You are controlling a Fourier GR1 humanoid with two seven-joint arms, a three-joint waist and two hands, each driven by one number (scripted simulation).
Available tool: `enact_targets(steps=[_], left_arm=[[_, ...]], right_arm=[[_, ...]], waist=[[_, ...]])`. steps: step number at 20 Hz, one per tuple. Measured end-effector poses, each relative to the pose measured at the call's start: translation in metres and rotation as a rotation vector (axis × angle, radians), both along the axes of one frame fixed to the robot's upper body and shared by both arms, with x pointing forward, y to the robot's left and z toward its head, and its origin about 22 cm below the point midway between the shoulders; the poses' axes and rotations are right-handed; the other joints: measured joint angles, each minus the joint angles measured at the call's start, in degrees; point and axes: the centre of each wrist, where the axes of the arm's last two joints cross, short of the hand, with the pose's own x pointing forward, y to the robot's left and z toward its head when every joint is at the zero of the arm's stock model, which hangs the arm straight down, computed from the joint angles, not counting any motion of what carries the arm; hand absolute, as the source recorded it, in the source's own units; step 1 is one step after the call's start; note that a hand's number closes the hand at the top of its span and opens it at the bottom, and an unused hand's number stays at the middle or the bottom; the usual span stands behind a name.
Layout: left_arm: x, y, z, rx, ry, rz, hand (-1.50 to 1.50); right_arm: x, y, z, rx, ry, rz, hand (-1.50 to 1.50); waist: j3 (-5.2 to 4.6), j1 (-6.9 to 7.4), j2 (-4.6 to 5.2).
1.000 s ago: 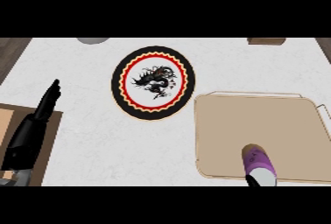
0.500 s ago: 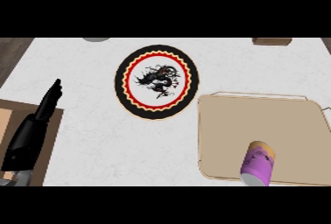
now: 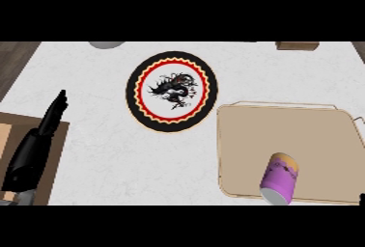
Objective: Pick the can from the tray and place it in the plate
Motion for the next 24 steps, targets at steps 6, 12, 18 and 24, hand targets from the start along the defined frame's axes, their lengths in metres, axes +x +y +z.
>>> enact_targets(steps=[6,12,18,24], left_arm=[[0.002,0.003,-0.003,-0.007,0.011,0.004,0.0],[0.002,0.008,-0.004,-0.015,0.019,0.015,0.0],[-0.002,0.011,-0.006,-0.008,0.013,0.023,0.0],[0.0,0.013,-0.007,-0.011,0.016,0.029,0.0]], right_arm=[[0.032,0.007,0.007,0.007,0.012,0.074,-1.5],[0.054,0.012,0.003,0.013,0.048,0.11,-1.5],[0.07,0.019,-0.006,0.015,0.056,0.125,-1.5],[0.083,0.023,-0.011,0.011,0.028,0.135,1.5]], waist=[[0.21,-0.84,-0.36],[0.22,-1.56,-0.59],[0.43,-1.94,-0.79],[0.46,-2.45,-0.87]])
